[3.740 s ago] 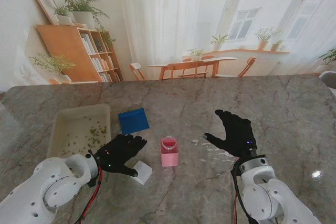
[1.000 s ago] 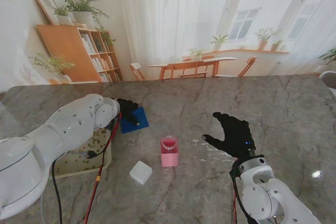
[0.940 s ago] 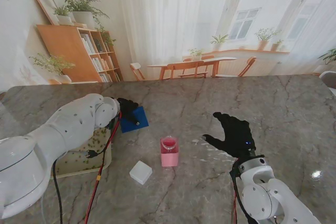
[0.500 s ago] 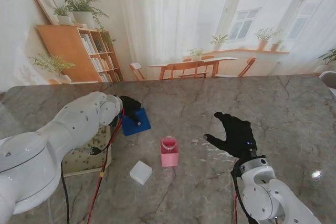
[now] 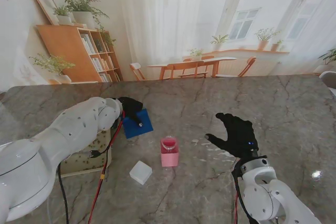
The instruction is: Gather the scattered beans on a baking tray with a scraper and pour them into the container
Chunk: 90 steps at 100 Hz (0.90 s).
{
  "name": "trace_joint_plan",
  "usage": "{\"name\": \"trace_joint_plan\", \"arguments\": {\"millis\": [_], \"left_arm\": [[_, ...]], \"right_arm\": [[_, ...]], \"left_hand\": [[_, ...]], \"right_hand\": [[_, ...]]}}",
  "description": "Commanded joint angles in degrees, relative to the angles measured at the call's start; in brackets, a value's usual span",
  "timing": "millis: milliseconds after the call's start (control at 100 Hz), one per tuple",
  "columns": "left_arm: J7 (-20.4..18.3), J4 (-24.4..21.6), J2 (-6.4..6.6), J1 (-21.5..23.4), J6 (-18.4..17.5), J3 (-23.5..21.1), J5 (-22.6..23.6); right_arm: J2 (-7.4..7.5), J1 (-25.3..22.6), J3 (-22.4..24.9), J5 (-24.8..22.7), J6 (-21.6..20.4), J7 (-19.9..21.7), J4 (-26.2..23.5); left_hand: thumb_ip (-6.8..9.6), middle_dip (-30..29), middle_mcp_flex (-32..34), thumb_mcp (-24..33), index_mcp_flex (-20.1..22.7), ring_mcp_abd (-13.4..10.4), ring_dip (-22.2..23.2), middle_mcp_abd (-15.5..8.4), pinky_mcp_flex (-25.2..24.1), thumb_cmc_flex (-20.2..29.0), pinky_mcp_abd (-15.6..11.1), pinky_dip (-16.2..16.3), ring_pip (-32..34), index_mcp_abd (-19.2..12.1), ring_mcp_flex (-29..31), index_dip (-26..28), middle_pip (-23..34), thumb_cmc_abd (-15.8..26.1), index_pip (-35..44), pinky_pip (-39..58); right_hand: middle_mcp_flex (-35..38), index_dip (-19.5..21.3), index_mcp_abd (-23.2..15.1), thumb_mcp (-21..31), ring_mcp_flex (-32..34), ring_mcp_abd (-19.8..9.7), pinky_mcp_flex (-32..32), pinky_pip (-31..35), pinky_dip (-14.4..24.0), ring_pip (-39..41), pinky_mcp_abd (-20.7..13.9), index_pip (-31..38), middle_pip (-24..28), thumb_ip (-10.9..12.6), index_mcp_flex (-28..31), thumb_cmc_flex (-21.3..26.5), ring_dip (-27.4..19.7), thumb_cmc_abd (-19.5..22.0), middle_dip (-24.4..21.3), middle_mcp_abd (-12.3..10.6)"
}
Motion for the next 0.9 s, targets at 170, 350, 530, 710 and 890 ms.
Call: {"name": "trace_joint_plan", "arguments": {"millis": [170,350,530,710,890], "left_arm": [[1.80,-9.06,5.18,5.28,3.98,-4.15,4.64],[1.95,-15.99,8.25,7.88,6.88,-9.31,7.98],[1.70,-21.44,9.99,10.76,8.60,-15.17,9.75],[0.63,-25.10,11.59,12.19,7.09,-17.96,12.32],[-0.55,-27.35,12.57,13.22,5.99,-19.64,13.78]], "right_arm": [[-0.26,-0.43,0.28,-0.15,0.18,-0.01,-0.09],[-0.30,-0.53,0.39,-0.19,0.20,-0.33,-0.06],[-0.33,-0.62,0.49,-0.20,0.23,-0.54,-0.08],[-0.38,-0.71,0.56,-0.14,0.25,-0.80,-0.07],[-0.42,-0.86,0.69,-0.16,0.31,-1.05,-0.13]], "left_hand": [[4.86,2.35,1.67,22.15,1.56,-2.46,-2.35,-8.77,-1.36,17.93,-0.06,1.45,0.34,-5.09,0.39,7.34,9.39,7.69,22.45,0.21],[3.75,-3.62,-1.23,21.91,-0.32,-0.17,-9.87,-3.52,7.71,17.92,-5.76,1.46,-8.41,-2.27,2.01,7.34,-11.86,7.13,22.54,2.34],[4.28,1.33,-2.66,21.01,-7.39,-5.90,2.61,-2.31,19.51,17.89,-18.19,1.35,7.43,-3.69,10.49,7.34,-8.92,11.57,21.57,13.08],[4.77,0.96,-5.49,21.60,-11.23,-9.74,7.83,-2.56,16.96,17.86,-18.06,2.93,12.29,-7.60,9.83,-3.54,-4.48,13.39,-2.98,14.00],[4.51,4.45,-6.04,21.67,-0.03,-11.75,10.35,-4.67,13.00,17.90,-15.87,5.99,16.82,-8.34,7.88,-24.78,1.60,15.08,-16.01,14.95]], "right_hand": [[0.22,0.58,-1.03,-1.17,0.50,-0.03,-0.36,0.97,-0.74,0.30,0.86,0.36,0.32,2.11,0.23,0.26,0.68,2.02,0.91,-0.62],[0.29,0.59,-1.05,-1.28,0.46,-0.14,-0.38,1.02,-0.70,0.35,0.81,0.47,0.35,2.12,0.36,0.26,0.70,2.17,0.93,-0.61],[0.24,0.58,-1.18,-1.38,0.45,-0.09,-0.36,1.05,-0.67,0.37,0.85,0.54,0.31,2.14,0.40,0.25,0.71,2.45,0.92,-0.61],[0.27,0.55,-1.25,-1.54,0.40,-0.10,-0.39,1.04,-0.67,0.36,0.77,0.60,0.29,2.15,0.50,0.23,0.70,2.73,0.92,-0.68],[0.36,0.54,-1.39,-1.61,0.48,-0.12,-0.37,1.06,-0.65,0.37,0.81,0.66,0.30,2.17,0.62,0.35,0.70,2.74,0.92,-0.66]]}}
